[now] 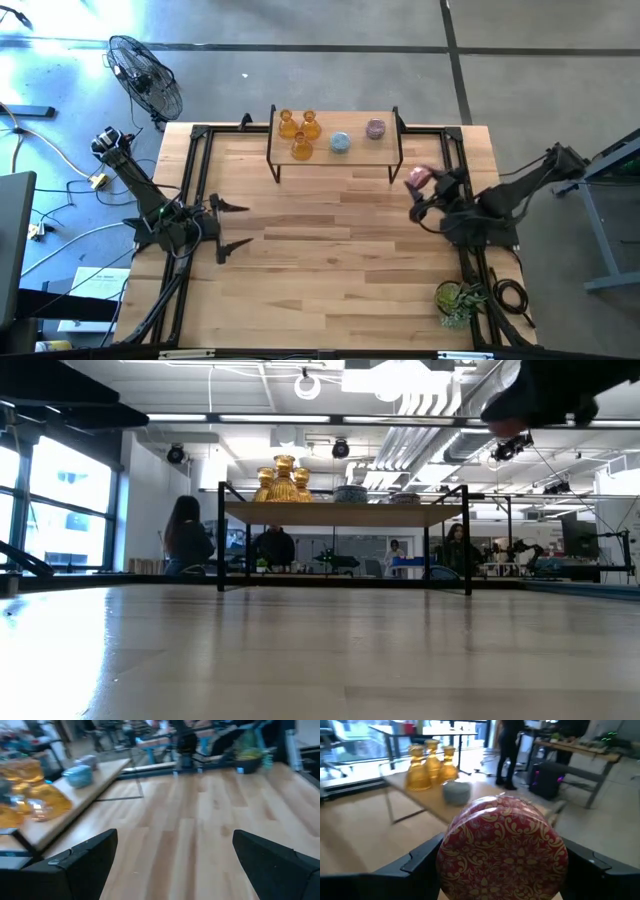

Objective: Pick & Place candle stick holders
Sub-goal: Put the pink white scented candle on the shelf

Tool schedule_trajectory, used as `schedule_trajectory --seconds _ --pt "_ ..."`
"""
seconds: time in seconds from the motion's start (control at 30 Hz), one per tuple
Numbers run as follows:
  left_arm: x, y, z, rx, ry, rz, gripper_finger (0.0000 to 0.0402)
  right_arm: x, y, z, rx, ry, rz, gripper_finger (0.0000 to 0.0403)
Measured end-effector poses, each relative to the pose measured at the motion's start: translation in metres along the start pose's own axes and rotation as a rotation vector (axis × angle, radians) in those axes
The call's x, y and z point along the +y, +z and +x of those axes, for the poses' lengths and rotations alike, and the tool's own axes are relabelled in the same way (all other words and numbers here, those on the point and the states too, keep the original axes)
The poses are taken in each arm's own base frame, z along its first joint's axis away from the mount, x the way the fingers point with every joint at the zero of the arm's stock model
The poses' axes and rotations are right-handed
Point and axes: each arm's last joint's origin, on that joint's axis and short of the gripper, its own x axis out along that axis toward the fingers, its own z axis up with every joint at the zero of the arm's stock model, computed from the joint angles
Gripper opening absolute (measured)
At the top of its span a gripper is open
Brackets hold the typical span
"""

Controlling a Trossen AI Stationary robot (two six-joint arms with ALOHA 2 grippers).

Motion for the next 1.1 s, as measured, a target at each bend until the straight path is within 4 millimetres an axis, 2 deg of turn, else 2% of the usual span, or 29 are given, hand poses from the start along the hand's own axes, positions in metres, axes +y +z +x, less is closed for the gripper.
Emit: schedule_trajectory --seconds 0.1,0.2,0.37,0.57,0.73,0.9,1.1 --pt "0.002 0.002 -0.001 -0.014 0.038 0.001 0.0388 0.014 -0.012 0.012 -0.002 0.069 0.003 0.0288" --pt "0.005 0.004 -0.002 -0.026 0.035 -0.022 0.0388 0.022 -0.015 0.029 -0.071 0.189 0.048 0.0288" --pt "0.010 0.008 -0.007 -0.048 -0.034 -0.055 0.0388 0.016 -0.023 0.057 -0.179 0.286 0.115 0.0288" --pt "0.013 0.011 -0.010 -0.065 -0.098 -0.038 0.0388 0.011 -0.032 0.092 -0.157 0.325 0.171 0.0288" --pt "0.014 0.010 -0.011 -0.061 -0.094 -0.009 0.0388 0.018 -0.029 0.121 -0.089 0.347 0.160 0.0288" --pt "0.015 0.003 -0.010 -0.014 -0.096 0.022 0.0388 0.033 -0.007 0.142 0.043 0.339 0.103 0.0288" --pt "0.015 -0.003 -0.010 0.026 -0.096 0.030 0.0388 0.043 0.045 0.154 0.251 0.272 0.013 0.0288"
